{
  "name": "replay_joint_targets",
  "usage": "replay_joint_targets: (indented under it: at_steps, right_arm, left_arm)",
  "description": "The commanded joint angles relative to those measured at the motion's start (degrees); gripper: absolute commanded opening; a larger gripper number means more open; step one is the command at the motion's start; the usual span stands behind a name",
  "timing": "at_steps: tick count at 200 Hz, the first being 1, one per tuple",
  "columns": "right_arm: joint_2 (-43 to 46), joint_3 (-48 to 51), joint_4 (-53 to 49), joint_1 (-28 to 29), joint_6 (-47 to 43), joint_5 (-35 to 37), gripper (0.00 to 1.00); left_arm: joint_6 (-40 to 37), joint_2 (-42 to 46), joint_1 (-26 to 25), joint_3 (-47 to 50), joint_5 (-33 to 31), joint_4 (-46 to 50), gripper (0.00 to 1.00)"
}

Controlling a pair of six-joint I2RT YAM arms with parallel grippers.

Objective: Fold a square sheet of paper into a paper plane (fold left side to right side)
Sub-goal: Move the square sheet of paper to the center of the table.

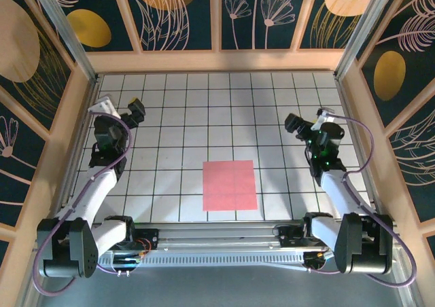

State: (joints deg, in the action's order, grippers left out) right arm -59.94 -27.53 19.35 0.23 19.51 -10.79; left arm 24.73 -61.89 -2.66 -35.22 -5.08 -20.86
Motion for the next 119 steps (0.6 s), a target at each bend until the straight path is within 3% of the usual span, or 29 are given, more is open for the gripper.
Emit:
replay_joint_targets:
  at_steps: [1, 20, 40, 78, 119]
  right_arm:
    - [1.7, -2.0, -15.0, 4.3, 8.4, -10.0, 0.98]
    - [1.6, -2.5, -18.1, 11.7, 9.9, -11.3, 0.97]
    - [-0.1, -3.4, -20.0, 20.2, 11.2, -10.4, 0.96]
    - [-8.1, -4.8, -18.7, 31.6, 13.6, -10.4, 0.96]
    - [-20.6, -10.0, -18.1, 40.5, 13.6, -11.5, 0.96]
  left_arm:
    - [10.1, 1.2, 0.2, 0.0, 15.3, 15.5, 0.99]
    - [15.9, 2.3, 0.1, 3.0, 24.2, 15.6, 0.99]
    - [20.0, 3.4, -1.4, 6.7, 29.3, 14.8, 0.99]
    - [21.3, 2.1, -6.8, 8.3, 31.0, 15.2, 0.99]
    - [23.0, 0.2, -8.3, 8.4, 30.9, 13.5, 0.99]
